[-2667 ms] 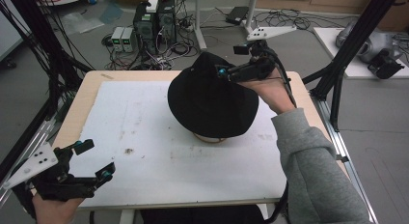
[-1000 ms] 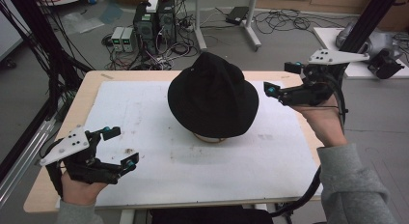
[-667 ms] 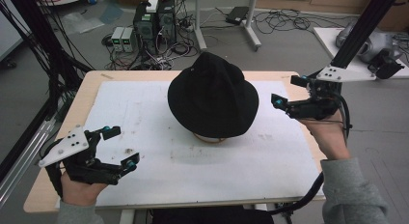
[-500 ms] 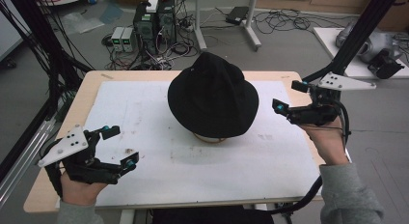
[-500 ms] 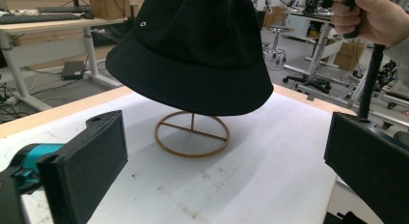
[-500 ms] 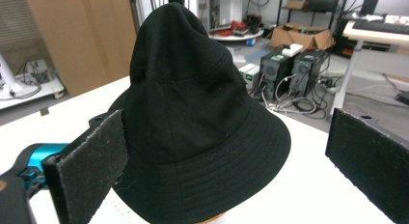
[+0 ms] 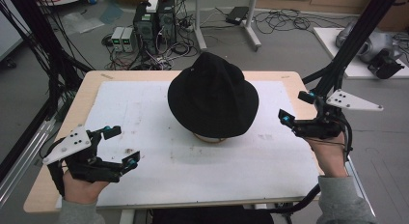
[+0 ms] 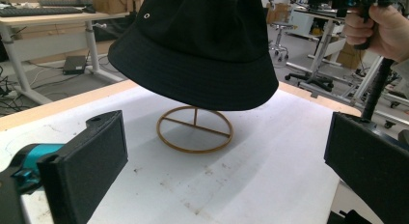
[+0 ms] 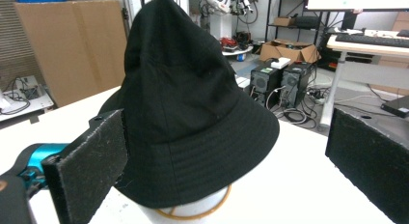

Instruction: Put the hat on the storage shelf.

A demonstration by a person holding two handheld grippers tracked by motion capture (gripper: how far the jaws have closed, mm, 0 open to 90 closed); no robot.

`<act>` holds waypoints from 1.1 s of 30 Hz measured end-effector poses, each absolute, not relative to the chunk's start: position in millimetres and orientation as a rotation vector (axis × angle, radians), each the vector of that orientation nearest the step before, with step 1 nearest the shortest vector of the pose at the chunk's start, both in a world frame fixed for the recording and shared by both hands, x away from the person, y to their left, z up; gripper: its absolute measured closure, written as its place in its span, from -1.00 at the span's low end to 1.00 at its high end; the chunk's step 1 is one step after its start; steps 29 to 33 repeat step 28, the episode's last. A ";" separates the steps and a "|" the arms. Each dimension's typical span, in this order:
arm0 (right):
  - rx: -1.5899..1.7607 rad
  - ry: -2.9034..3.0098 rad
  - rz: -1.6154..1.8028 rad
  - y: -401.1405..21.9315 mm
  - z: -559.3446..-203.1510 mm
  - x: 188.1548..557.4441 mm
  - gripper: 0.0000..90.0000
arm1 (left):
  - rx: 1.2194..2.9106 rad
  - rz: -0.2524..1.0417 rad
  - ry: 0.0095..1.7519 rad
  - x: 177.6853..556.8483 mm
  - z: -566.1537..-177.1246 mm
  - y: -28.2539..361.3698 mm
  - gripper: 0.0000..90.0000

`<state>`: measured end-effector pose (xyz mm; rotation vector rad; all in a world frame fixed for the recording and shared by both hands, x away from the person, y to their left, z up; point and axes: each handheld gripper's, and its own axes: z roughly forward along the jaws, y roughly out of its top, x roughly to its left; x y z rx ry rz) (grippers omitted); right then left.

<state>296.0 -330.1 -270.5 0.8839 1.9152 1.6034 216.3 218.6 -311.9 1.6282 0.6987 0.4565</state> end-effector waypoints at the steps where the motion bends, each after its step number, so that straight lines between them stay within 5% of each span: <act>1: 0.892 1.913 1.603 -331.4 -272.8 294.5 -0.98 | 1.625 0.455 0.700 216.4 -312.2 218.6 -0.96; 33: 0.879 2.032 1.586 -347.1 -321.3 292.2 -0.98 | 1.616 0.480 0.765 227.7 -320.1 226.5 -0.96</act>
